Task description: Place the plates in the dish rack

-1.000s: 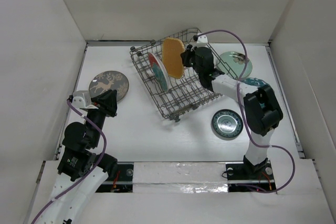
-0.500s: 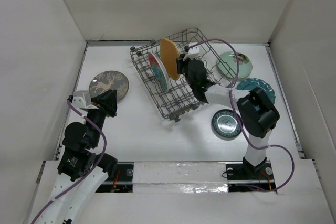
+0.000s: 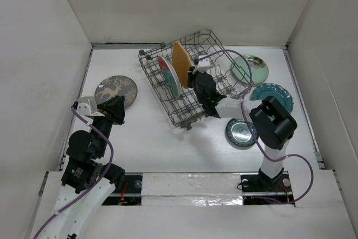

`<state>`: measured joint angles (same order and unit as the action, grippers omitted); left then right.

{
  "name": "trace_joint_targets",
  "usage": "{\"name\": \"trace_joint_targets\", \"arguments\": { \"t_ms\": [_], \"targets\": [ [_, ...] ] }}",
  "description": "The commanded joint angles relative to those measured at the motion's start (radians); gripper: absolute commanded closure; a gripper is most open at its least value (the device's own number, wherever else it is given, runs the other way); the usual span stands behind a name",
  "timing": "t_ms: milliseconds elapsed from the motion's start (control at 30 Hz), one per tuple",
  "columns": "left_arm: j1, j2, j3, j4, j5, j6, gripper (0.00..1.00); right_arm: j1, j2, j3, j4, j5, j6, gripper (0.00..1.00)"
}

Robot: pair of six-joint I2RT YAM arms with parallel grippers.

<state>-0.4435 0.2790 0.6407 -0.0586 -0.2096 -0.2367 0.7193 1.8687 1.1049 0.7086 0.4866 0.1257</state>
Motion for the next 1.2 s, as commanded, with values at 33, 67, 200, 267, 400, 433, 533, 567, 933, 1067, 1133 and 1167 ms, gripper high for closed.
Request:
{"name": "trace_joint_targets", "arguments": {
  "t_ms": [33, 67, 200, 267, 400, 433, 533, 567, 933, 1067, 1133, 1167],
  "targets": [
    [0.002, -0.009, -0.006, 0.031, 0.013, 0.002, 0.82, 0.023, -0.048, 0.01, -0.181, 0.029, 0.058, 0.78],
    [0.002, -0.011, -0.006, 0.031, 0.016, 0.004, 0.82, 0.023, -0.046, 0.013, -0.205, 0.029, 0.067, 0.76],
    [0.002, -0.011, -0.006, 0.031, 0.021, 0.004, 0.82, 0.023, -0.049, 0.003, -0.25, 0.017, 0.106, 0.72],
    [0.002, -0.012, -0.006, 0.031, 0.022, 0.002, 0.82, 0.023, -0.049, 0.006, -0.274, 0.021, 0.112, 0.68],
    [0.002, -0.014, -0.006, 0.029, 0.022, 0.0, 0.82, 0.023, -0.068, 0.001, -0.302, 0.026, 0.118, 0.56],
    [0.002, -0.017, -0.006, 0.028, 0.024, 0.0, 0.82, 0.023, -0.077, -0.002, -0.305, 0.024, 0.121, 0.53],
    [0.002, -0.018, -0.006, 0.029, 0.024, 0.0, 0.81, 0.023, -0.126, -0.004, -0.327, 0.012, 0.124, 0.43],
    [0.002, -0.018, -0.006, 0.028, 0.026, 0.0, 0.81, 0.023, -0.159, -0.001, -0.355, 0.0, 0.126, 0.37],
    [0.002, -0.058, -0.006, 0.032, 0.044, -0.004, 0.82, -0.295, -0.748, -0.414, -0.511, -0.035, 0.458, 1.0],
    [0.002, -0.078, -0.006, 0.036, 0.056, -0.009, 0.88, -0.676, -0.928, -0.629, -0.529, -0.198, 0.586, 0.99],
    [0.002, -0.087, -0.006, 0.036, 0.058, -0.013, 0.89, -0.891, -0.973, -0.681, -0.54, -0.249, 0.614, 0.83],
    [0.002, -0.089, -0.006, 0.037, 0.064, -0.013, 0.89, -0.95, -1.002, -0.706, -0.534, -0.269, 0.62, 0.6]
  ]
}}
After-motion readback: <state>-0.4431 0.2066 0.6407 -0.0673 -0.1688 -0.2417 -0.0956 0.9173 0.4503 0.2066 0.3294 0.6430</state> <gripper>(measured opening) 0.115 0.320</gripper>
